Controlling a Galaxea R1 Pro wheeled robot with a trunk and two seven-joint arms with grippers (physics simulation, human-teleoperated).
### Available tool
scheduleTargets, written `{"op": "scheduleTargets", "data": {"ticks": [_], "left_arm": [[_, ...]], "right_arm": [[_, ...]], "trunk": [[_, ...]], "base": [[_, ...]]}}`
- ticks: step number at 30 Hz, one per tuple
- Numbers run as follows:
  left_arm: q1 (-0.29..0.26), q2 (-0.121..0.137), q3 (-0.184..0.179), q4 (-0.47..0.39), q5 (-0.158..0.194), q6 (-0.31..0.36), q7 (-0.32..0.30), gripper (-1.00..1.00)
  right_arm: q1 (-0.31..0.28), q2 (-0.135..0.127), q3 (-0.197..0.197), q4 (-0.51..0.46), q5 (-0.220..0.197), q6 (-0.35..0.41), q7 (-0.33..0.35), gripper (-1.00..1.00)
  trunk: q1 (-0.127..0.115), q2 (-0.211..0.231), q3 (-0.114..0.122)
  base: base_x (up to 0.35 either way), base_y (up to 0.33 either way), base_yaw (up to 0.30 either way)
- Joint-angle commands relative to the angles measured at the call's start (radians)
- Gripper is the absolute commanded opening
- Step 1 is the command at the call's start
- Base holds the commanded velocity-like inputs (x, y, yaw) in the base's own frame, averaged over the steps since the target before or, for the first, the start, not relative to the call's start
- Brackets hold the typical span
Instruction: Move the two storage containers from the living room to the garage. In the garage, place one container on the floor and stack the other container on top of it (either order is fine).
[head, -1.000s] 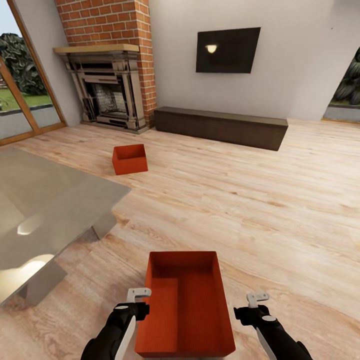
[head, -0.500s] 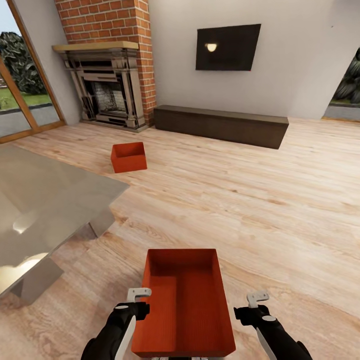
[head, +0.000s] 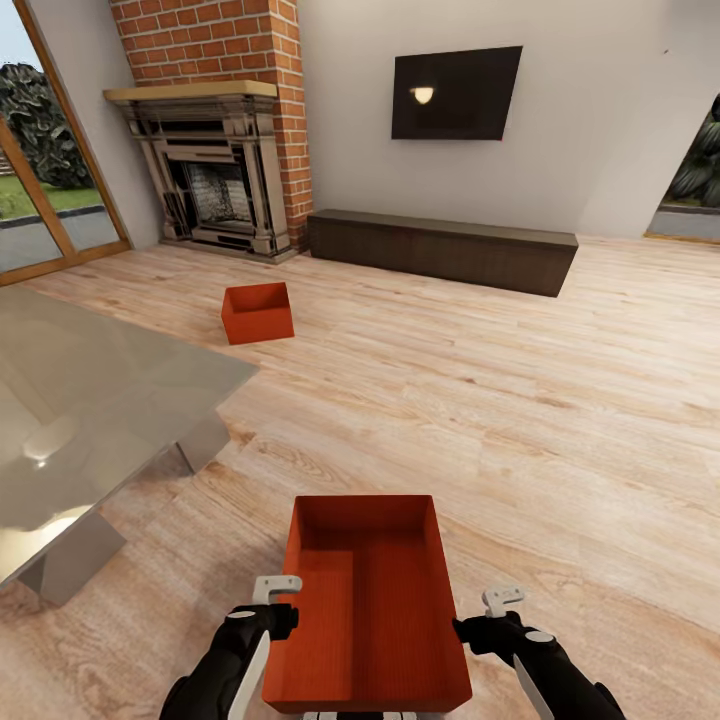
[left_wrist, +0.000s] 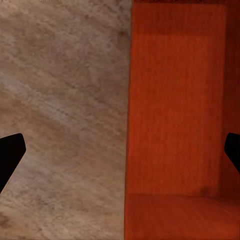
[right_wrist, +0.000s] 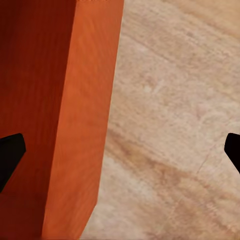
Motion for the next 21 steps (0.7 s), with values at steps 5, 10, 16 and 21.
{"op": "scheduleTargets", "data": {"ticks": [5, 10, 16, 21], "left_arm": [[0.0, -0.001, 0.002, -0.001, -0.005, 0.004, 0.0, 1.0], [0.0, -0.001, 0.002, -0.001, -0.005, 0.004, 0.0, 1.0], [0.0, 0.0, 0.002, -0.001, -0.005, 0.004, 0.0, 1.0], [0.0, 0.0, 0.002, -0.001, -0.005, 0.003, 0.0, 1.0]], "right_arm": [[0.0, 0.0, -0.004, -0.004, 0.009, 0.005, 0.013, 1.0], [0.0, 0.0, -0.004, -0.008, -0.039, 0.006, 0.015, 1.0], [0.0, -0.003, -0.004, -0.01, -0.111, 0.007, 0.014, 1.0], [0.0, -0.003, -0.004, -0.011, -0.122, 0.008, 0.013, 1.0]], "trunk": [[0.0, 0.0, -0.001], [0.0, 0.0, -0.001], [0.0, 0.0, -0.001], [0.0, 0.0, -0.001]], "base": [[0.0, 0.0, 0.0], [0.0, 0.0, 0.0], [0.0, 0.0, 0.0], [0.0, 0.0, 0.0]]}}
